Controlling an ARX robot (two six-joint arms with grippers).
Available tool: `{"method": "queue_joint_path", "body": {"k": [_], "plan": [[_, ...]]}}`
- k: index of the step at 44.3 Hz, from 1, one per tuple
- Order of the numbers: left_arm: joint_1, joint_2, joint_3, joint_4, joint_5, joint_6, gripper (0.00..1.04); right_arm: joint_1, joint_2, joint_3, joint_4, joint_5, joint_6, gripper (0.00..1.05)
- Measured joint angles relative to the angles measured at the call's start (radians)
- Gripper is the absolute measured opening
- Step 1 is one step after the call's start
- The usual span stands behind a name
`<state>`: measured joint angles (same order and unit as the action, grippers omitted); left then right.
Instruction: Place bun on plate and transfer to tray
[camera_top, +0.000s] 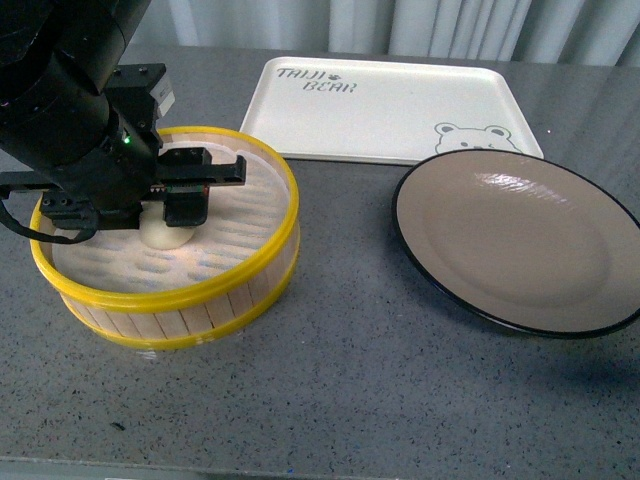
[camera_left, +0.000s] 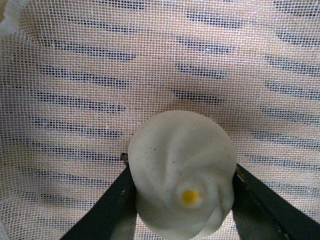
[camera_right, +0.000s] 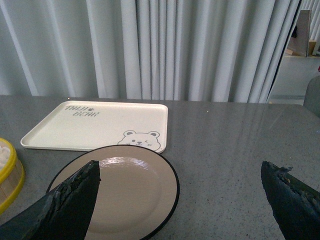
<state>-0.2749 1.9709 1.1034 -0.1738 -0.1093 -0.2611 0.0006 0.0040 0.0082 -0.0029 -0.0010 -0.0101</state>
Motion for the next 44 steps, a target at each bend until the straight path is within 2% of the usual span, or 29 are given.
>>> {"method": "queue_joint_path", "body": {"k": [2, 4, 10, 13, 21, 27, 44], "plan": [[0.0, 0.0, 0.0, 0.001, 0.0, 0.0, 0.4, 0.0, 0.0, 0.0, 0.0, 0.0, 0.0, 0.96], [0.0, -0.001, 0.0, 0.001, 0.001, -0.003, 0.29, 0.0, 0.0, 0.0, 0.0, 0.0, 0.0, 0.96], [0.003, -0.021, 0.0, 0.0, 0.013, -0.008, 0.12, 0.0, 0.0, 0.0, 0.0, 0.0, 0.0, 0.96], [0.005, -0.047, 0.002, -0.006, 0.027, -0.015, 0.07, 0.0, 0.0, 0.0, 0.0, 0.0, 0.0, 0.96], [0.001, -0.148, 0.034, -0.023, 0.092, -0.058, 0.06, 0.0, 0.0, 0.0, 0.0, 0.0, 0.0, 0.96], [-0.035, -0.174, 0.059, -0.028, 0.142, -0.092, 0.06, 0.0, 0.0, 0.0, 0.0, 0.0, 0.0, 0.96], [-0.233, -0.013, 0.209, 0.011, 0.253, -0.219, 0.06, 0.0, 0.0, 0.0, 0.0, 0.0, 0.0, 0.96]]}}
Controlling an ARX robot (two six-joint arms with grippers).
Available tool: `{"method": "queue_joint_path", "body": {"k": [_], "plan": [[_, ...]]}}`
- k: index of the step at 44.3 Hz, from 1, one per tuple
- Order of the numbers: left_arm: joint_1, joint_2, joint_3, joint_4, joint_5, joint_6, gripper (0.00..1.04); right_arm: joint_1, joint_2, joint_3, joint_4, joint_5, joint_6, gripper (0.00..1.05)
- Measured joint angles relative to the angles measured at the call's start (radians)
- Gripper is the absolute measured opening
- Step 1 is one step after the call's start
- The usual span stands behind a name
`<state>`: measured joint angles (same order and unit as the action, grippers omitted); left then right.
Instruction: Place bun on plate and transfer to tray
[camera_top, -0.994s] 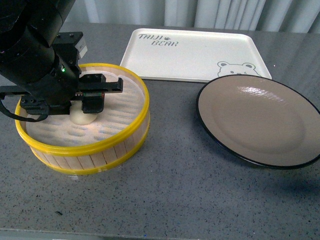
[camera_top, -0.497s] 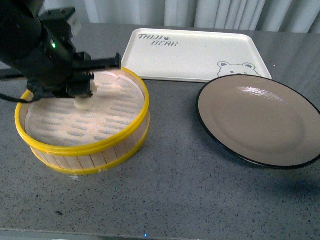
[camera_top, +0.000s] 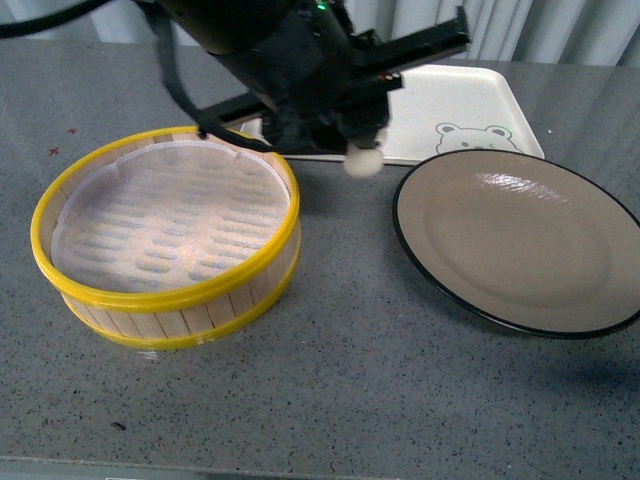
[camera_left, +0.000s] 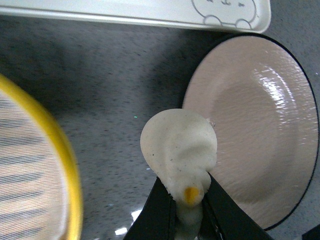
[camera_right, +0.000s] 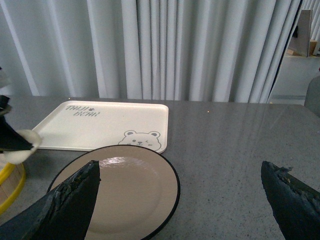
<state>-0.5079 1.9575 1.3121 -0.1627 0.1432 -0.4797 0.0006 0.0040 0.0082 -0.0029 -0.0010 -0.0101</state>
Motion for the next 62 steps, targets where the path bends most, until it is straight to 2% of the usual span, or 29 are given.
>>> {"method": "queue_joint_path", "body": {"k": [15, 28, 55, 62], "plan": [[-0.13, 0.18, 0.184, -0.025, 0.077, -0.109, 0.06, 0.0, 0.0, 0.0, 0.0, 0.0, 0.0, 0.96], [-0.173, 0.266, 0.258, -0.039, 0.084, -0.141, 0.06, 0.0, 0.0, 0.0, 0.0, 0.0, 0.0, 0.96], [-0.181, 0.277, 0.293, -0.045, 0.093, -0.159, 0.98, 0.0, 0.0, 0.0, 0.0, 0.0, 0.0, 0.96], [-0.196, 0.277, 0.308, -0.064, 0.083, -0.113, 0.98, 0.0, 0.0, 0.0, 0.0, 0.0, 0.0, 0.96]]}}
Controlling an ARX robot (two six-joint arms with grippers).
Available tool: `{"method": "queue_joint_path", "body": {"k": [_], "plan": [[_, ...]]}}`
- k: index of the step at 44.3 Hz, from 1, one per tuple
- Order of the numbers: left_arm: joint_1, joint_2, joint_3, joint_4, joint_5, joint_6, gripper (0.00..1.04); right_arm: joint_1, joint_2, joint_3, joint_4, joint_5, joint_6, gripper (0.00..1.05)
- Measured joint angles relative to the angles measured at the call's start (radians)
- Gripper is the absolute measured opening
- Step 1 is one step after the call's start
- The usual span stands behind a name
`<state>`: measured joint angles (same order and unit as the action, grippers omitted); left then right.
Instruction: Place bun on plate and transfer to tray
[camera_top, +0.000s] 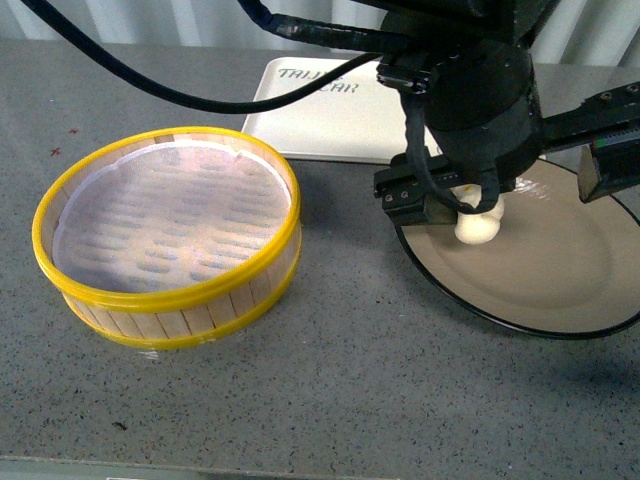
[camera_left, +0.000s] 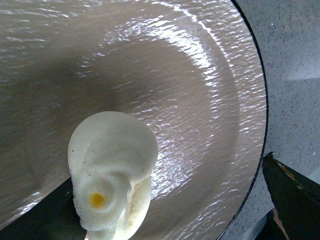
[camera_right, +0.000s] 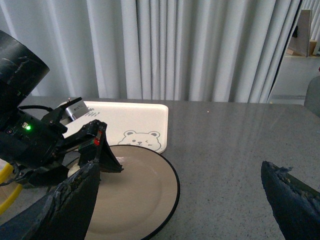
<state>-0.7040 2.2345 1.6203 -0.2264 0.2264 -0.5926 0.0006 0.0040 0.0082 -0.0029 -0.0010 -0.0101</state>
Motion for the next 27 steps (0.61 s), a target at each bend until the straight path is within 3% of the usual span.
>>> {"method": "queue_joint_path", "body": {"k": [12, 27], "plan": [[-0.035, -0.001, 0.024, -0.023, -0.039, 0.105, 0.98, 0.0, 0.0, 0.0, 0.0, 0.0, 0.0, 0.96], [-0.041, -0.002, 0.07, -0.024, -0.02, 0.12, 0.98, 0.0, 0.0, 0.0, 0.0, 0.0, 0.0, 0.96]]}}
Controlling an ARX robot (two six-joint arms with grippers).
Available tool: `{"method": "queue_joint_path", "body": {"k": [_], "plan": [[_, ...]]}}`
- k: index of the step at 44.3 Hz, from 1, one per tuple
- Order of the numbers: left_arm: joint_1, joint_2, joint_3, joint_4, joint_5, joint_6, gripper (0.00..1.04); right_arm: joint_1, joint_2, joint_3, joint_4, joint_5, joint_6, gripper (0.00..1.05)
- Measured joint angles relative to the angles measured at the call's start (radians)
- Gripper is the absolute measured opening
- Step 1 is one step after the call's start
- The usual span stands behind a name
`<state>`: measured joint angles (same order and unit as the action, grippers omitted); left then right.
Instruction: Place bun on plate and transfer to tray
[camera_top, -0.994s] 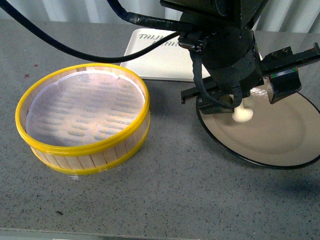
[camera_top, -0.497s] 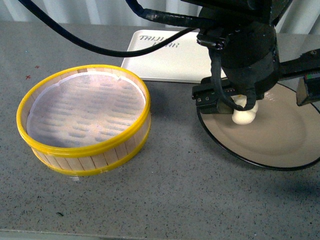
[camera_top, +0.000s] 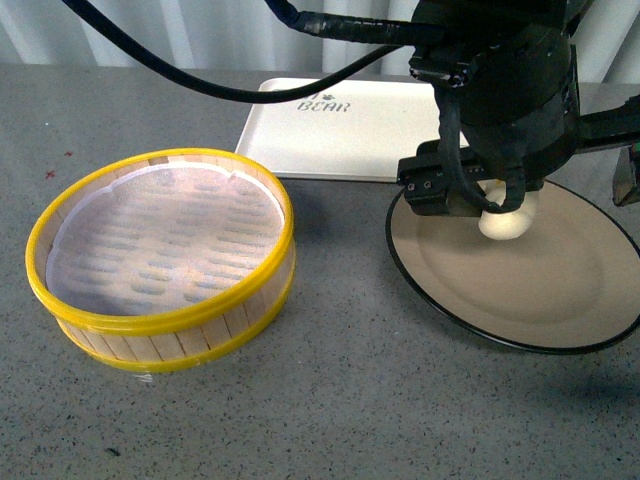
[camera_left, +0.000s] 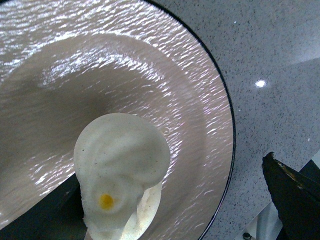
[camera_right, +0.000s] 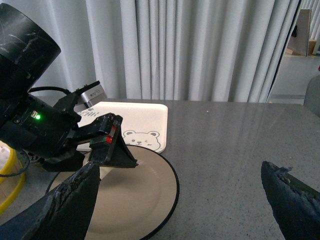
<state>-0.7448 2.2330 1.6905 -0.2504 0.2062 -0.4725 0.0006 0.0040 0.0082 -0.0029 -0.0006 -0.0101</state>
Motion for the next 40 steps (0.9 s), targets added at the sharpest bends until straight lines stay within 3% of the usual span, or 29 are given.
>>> {"method": "queue_joint_path", "body": {"k": [40], "plan": [[-0.003, 0.0, 0.032, -0.014, 0.007, 0.0, 0.98, 0.0, 0.0, 0.0, 0.0, 0.0, 0.0, 0.96]]}}
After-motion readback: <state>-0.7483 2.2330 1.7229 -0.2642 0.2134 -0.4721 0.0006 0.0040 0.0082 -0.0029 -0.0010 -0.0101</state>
